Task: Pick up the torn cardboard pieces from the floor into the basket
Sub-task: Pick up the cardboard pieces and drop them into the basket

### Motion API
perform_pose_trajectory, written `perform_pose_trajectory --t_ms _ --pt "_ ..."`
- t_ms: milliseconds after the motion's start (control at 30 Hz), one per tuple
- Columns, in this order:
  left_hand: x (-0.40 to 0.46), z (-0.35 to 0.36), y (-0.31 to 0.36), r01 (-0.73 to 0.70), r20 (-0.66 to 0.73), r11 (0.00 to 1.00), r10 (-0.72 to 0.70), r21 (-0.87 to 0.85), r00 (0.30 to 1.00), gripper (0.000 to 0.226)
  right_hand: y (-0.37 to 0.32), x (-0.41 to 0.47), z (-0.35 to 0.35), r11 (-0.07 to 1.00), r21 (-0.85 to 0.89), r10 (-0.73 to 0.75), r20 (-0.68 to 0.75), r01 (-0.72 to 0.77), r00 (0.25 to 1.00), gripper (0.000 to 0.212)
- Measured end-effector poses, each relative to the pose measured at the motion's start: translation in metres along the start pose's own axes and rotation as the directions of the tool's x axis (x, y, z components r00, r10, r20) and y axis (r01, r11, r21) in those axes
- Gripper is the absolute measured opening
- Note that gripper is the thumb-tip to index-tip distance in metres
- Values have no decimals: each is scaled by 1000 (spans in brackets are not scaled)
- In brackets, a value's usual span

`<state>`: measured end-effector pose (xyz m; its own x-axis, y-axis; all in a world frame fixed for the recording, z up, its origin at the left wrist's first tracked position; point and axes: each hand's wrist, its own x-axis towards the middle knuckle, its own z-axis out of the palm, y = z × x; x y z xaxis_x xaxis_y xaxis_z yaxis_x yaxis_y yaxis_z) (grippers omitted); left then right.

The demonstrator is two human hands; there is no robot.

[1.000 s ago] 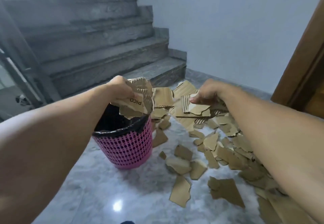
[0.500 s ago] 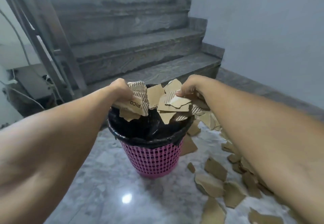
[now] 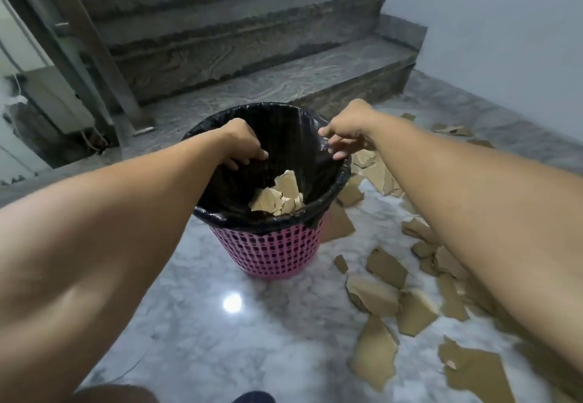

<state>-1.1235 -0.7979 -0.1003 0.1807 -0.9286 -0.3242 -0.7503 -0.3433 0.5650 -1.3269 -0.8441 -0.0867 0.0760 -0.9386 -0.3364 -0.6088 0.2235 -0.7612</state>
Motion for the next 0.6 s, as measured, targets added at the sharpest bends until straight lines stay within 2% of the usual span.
perform_pose_trajectory --t_ms 133,400,500,600 --pt "-17 26 49 -99 -10 994 98 -41 995 12 34 -16 -40 1000 24 8 3 -8 1000 11" --pt "-55 90 144 -245 -56 970 245 4 968 15 138 -54 -126 990 -63 135 81 -130 988 19" --pt "-60 128 161 -250 10 968 250 19 968 15 186 -61 -146 973 -84 221 103 -213 970 17" --pt "-54 173 162 -199 142 977 186 79 972 18 239 -60 -158 953 -116 293 102 -281 951 17"
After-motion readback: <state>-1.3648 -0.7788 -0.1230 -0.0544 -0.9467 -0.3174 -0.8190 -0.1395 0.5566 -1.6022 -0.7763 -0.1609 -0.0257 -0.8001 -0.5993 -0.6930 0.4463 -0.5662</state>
